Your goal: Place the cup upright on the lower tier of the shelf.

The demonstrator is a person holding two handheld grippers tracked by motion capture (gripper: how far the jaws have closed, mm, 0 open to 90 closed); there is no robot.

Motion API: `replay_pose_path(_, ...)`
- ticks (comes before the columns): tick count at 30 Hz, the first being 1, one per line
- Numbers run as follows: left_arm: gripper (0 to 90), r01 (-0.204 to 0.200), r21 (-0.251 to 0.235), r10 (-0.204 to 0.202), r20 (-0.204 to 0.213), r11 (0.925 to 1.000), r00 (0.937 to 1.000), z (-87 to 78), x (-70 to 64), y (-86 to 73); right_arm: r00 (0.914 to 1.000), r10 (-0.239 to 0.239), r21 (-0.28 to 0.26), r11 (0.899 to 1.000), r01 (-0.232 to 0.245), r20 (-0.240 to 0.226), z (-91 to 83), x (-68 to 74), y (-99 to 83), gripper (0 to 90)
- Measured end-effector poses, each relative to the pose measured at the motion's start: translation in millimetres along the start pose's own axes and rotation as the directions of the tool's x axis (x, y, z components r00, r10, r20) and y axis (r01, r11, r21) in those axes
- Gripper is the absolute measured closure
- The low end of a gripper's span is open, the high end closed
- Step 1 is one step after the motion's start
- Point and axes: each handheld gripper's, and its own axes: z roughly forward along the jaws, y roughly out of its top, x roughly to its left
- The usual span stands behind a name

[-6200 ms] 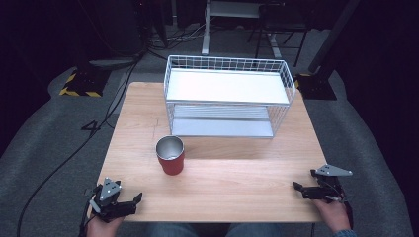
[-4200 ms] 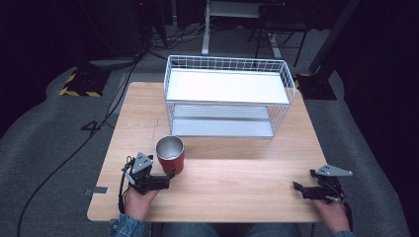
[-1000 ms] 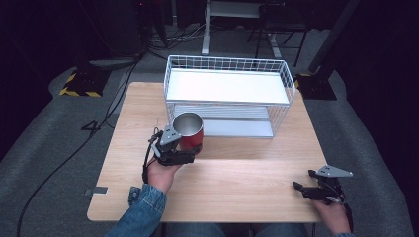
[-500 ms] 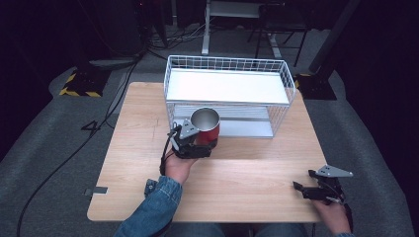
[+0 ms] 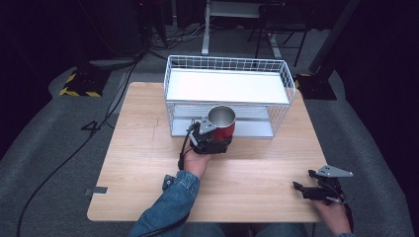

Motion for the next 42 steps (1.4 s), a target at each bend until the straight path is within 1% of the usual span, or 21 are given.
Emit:
replay_pose_path(5, 17.1, -0.012, 0.021, 0.012, -0.013, 0.9997, 0.9998, 14.6, -1.7, 0.9, 0.9999, -0.009, 0.001, 1.0, 0.009, -0.014, 0.7, -1.1, 0.8, 15.2)
replay_pose_path(9, 17.1, -0.007, 0.033, 0.008, -0.025, 0.9994, 0.9997, 24.9, 0.7, 1.6, 0.9998, -0.012, 0.002, 1.0, 0.012, -0.015, 0.6, -1.2, 0.8, 15.2)
replay_pose_path(10, 17.1, -0.002, 0.037, 0.003, -0.031, 0.9993, 0.9995, 30.3, 2.8, 1.7, 0.9998, -0.012, 0.002, 1.0, 0.012, -0.015, 0.6, -1.2, 0.8, 15.2)
replay_pose_path(12, 17.1, 0.001, 0.037, 0.001, -0.034, 0.9993, 0.9994, 33.0, 3.9, 1.8, 0.9998, -0.011, 0.002, 1.0, 0.011, -0.014, 0.6, -1.1, 0.8, 15.2)
replay_pose_path(15, 17.1, -0.001, 0.041, 0.003, -0.055, 0.9992, 0.9985, 40.7, 7.9, 2.6, 0.9996, -0.019, 0.0, 1.0, 0.019, -0.023, 0.6, -0.5, 0.8, 15.2)
replay_pose_path(16, 17.1, -0.001, 0.041, 0.003, -0.055, 0.9992, 0.9985, 40.7, 7.9, 2.6, 0.9996, -0.019, 0.0, 1.0, 0.019, -0.023, 0.6, -0.5, 0.8, 15.2)
replay_pose_path(18, 17.1, 0.0, 0.035, 0.003, -0.078, 0.9994, 0.997, 48.1, 13.5, 4.3, 0.9994, -0.023, 0.001, 1.0, 0.024, -0.026, 0.5, -0.3, 0.8, 15.2)
replay_pose_path(20, 17.1, -0.011, 0.023, 0.014, -0.109, 0.9997, 0.994, 52.1, 16.8, 4.4, 0.9994, -0.023, 0.001, 1.0, 0.024, -0.027, 0.5, -0.3, 0.8, 15.2)
replay_pose_path(21, 17.1, -0.01, 0.023, 0.013, -0.119, 0.9997, 0.9928, 54.0, 18.7, 4.4, 0.9994, -0.023, 0.001, 1.0, 0.023, -0.027, 0.5, -0.4, 0.8, 15.2)
replay_pose_path(24, 17.1, 0.008, 0.013, -0.006, -0.142, 0.9999, 0.9899, 61.0, 23.3, 4.1, 0.9994, -0.023, 0.002, 1.0, 0.023, -0.027, 0.5, -0.4, 0.8, 15.2)
replay_pose_path(28, 17.0, 0.024, 0.003, -0.024, -0.159, 0.9997, 0.9871, 68.2, 26.0, 5.5, 0.9994, -0.023, 0.001, 1.0, 0.023, -0.027, 0.5, -0.4, 0.8, 15.2)
replay_pose_path(29, 17.0, 0.021, 0.0, -0.02, -0.165, 0.9998, 0.9861, 69.7, 26.9, 6.4, 0.9994, -0.024, 0.001, 1.0, 0.024, -0.027, 0.5, -0.4, 0.8, 15.2)
replay_pose_path(31, 17.0, 0.028, -0.003, -0.028, -0.172, 0.9996, 0.9846, 71.9, 28.6, 7.9, 0.9993, -0.024, 0.001, 1.0, 0.024, -0.027, 0.6, -0.4, 0.8, 15.1)
replay_pose_path(32, 17.0, 0.046, -0.01, -0.047, -0.177, 0.9989, 0.983, 73.6, 28.8, 8.1, 0.9993, -0.025, 0.001, 1.0, 0.025, -0.028, 0.6, -0.3, 0.8, 15.1)
replay_pose_path(33, 17.0, 0.051, -0.009, -0.052, -0.18, 0.9987, 0.9823, 74.9, 30.3, 8.2, 0.9992, -0.026, 0.001, 1.0, 0.026, -0.03, 0.6, -0.2, 0.8, 15.1)
replay_pose_path(36, 16.9, 0.066, -0.008, -0.066, -0.201, 0.9978, 0.9773, 80.2, 33.9, 5.8, 0.9992, -0.026, 0.001, 1.0, 0.026, -0.03, 0.6, -0.2, 0.8, 15.1)
replay_pose_path(37, 16.9, 0.061, -0.006, -0.061, -0.219, 0.9981, 0.9738, 82.0, 35.0, 4.6, 0.9992, -0.026, 0.001, 1.0, 0.026, -0.03, 0.6, -0.2, 0.8, 15.1)
replay_pose_path(38, 16.9, 0.066, -0.008, -0.067, -0.228, 0.9978, 0.9715, 83.4, 35.6, 3.5, 0.9992, -0.026, 0.001, 1.0, 0.026, -0.03, 0.6, -0.2, 0.8, 15.1)
replay_pose_path(40, 16.9, 0.069, -0.01, -0.07, -0.237, 0.9975, 0.9691, 85.5, 38.0, 2.6, 0.9992, -0.026, 0.001, 1.0, 0.026, -0.03, 0.6, -0.2, 0.8, 15.1)
replay_pose_path(41, 16.9, 0.08, -0.012, -0.08, -0.241, 0.9967, 0.9673, 86.7, 39.3, 2.4, 0.9992, -0.026, 0.001, 1.0, 0.026, -0.03, 0.6, -0.2, 0.8, 15.1)
replay_pose_path(42, 16.9, 0.087, -0.016, -0.088, -0.239, 0.9961, 0.9671, 87.1, 40.0, 2.3, 0.9992, -0.026, 0.001, 1.0, 0.026, -0.03, 0.6, -0.2, 0.8, 15.1)
